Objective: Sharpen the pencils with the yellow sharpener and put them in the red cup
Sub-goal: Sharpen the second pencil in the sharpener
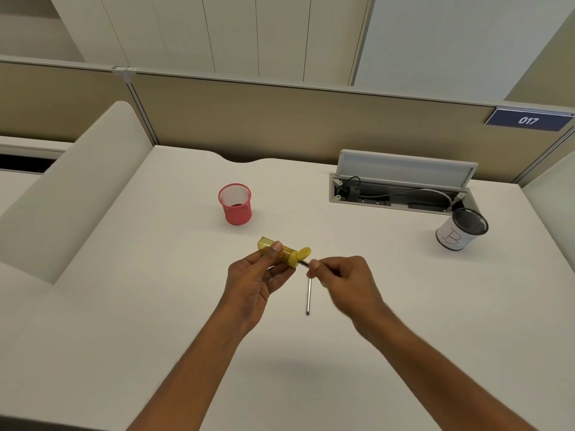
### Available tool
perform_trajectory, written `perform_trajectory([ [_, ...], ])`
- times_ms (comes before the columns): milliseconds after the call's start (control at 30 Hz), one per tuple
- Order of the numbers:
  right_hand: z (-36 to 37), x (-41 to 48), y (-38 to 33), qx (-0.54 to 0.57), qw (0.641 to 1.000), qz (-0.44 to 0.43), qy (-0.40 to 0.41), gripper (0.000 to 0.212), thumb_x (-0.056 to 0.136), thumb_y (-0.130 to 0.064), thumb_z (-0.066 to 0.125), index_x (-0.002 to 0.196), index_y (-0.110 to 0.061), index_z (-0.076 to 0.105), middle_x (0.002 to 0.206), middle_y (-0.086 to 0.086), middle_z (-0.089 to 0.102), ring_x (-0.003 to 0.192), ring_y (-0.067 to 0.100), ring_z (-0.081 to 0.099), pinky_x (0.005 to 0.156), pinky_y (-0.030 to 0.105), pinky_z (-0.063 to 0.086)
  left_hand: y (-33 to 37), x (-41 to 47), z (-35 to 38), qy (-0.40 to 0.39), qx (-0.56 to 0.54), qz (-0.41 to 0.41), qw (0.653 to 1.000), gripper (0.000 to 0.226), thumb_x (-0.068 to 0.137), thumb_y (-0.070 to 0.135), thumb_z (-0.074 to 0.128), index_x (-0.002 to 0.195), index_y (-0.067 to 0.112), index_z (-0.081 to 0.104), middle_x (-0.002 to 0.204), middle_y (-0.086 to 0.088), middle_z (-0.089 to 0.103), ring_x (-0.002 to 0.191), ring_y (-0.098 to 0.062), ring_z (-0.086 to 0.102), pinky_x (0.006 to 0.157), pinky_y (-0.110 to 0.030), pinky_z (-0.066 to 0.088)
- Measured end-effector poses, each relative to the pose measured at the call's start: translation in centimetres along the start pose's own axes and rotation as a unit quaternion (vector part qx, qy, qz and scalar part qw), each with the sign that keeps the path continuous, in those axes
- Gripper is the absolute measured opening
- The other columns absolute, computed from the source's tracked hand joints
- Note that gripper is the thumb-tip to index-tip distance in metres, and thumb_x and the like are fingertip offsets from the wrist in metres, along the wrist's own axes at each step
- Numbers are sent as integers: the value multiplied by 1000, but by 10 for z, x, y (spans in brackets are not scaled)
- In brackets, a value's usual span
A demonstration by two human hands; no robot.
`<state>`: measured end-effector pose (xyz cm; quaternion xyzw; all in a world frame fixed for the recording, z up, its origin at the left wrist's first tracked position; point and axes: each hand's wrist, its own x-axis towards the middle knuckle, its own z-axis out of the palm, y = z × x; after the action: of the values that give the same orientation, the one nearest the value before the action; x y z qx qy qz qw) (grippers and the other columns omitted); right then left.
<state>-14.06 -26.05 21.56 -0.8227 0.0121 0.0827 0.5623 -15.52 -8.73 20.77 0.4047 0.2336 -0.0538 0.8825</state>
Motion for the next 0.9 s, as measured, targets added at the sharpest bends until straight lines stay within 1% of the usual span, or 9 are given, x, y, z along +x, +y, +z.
perform_trajectory([
  [67, -11, 5, -12, 137, 967, 197, -86, 26, 97, -25, 68, 84, -5, 79, 57, 4, 39, 48, 14, 23, 47, 25, 20, -1, 0, -1, -2, 4, 0, 1000, 32, 82, 19, 75, 104, -5, 73, 101, -21, 76, 93, -29, 75, 78, -34, 63],
  [133, -16, 7, -14, 149, 956, 215, -130, 28, 98, -27, 66, 89, -3, 78, 59, -1, 36, 49, 12, 21, 45, 24, 18, -2, 0, -1, 2, 2, 1, 1000, 32, 81, 19, 75, 103, -4, 74, 100, -22, 76, 93, -29, 75, 77, -34, 63],
  [267, -7, 4, 5, -146, 977, -158, -7, 23, 97, -37, 65, 101, -16, 75, 73, -10, 62, 59, 3, 53, 56, 12, 38, 1, 2, 2, 12, -26, 6, 1000, 25, 90, 13, 72, 106, -7, 72, 103, -23, 76, 94, -30, 76, 80, -35, 63],
  [367, -8, 5, 22, -383, 834, -392, 65, 29, 99, -34, 63, 113, -10, 68, 86, 0, 65, 74, 17, 57, 57, 26, 48, 4, 3, 5, 22, -40, 2, 999, 18, 93, 11, 70, 101, -5, 73, 101, -24, 76, 93, -31, 77, 79, -36, 64],
  [467, -10, 8, 28, -473, 748, -453, 109, 16, 99, -20, 65, 103, -7, 71, 71, 3, 55, 59, 20, 44, 44, 31, 32, 2, 2, 6, 24, -26, -3, 999, 17, 92, 11, 70, 100, -5, 73, 101, -24, 76, 90, -30, 77, 79, -36, 64],
  [533, -8, 6, 27, -444, 781, -427, 107, 17, 100, -23, 61, 97, -10, 72, 66, 0, 51, 53, 20, 41, 42, 31, 30, 0, 1, 6, 23, -23, -5, 999, 17, 93, 11, 70, 99, -4, 74, 100, -23, 77, 90, -29, 77, 80, -36, 65],
  [667, 1, 2, 5, -108, 985, -133, 17, 28, 99, -27, 63, 79, -12, 75, 53, -3, 47, 50, 13, 36, 49, 29, 31, 0, 1, 3, 4, 5, 7, 1000, 19, 91, 13, 71, 98, -4, 75, 99, -21, 77, 91, -28, 76, 78, -34, 63],
  [767, -15, 8, -16, 142, 961, 209, -111, 26, 97, -26, 67, 87, -4, 78, 57, -3, 34, 51, 14, 20, 46, 25, 19, 0, 0, 3, -5, 18, 12, 1000, 19, 86, 16, 72, 94, 0, 76, 96, -20, 77, 89, -28, 76, 76, -33, 63],
  [900, -15, 8, -15, 72, 982, 116, -129, 29, 98, -33, 66, 91, -9, 80, 56, -4, 42, 50, 14, 27, 46, 22, 25, 0, 1, 3, 3, 6, 17, 1000, 16, 91, 13, 71, 97, -1, 76, 99, -21, 77, 91, -29, 77, 77, -34, 63],
])
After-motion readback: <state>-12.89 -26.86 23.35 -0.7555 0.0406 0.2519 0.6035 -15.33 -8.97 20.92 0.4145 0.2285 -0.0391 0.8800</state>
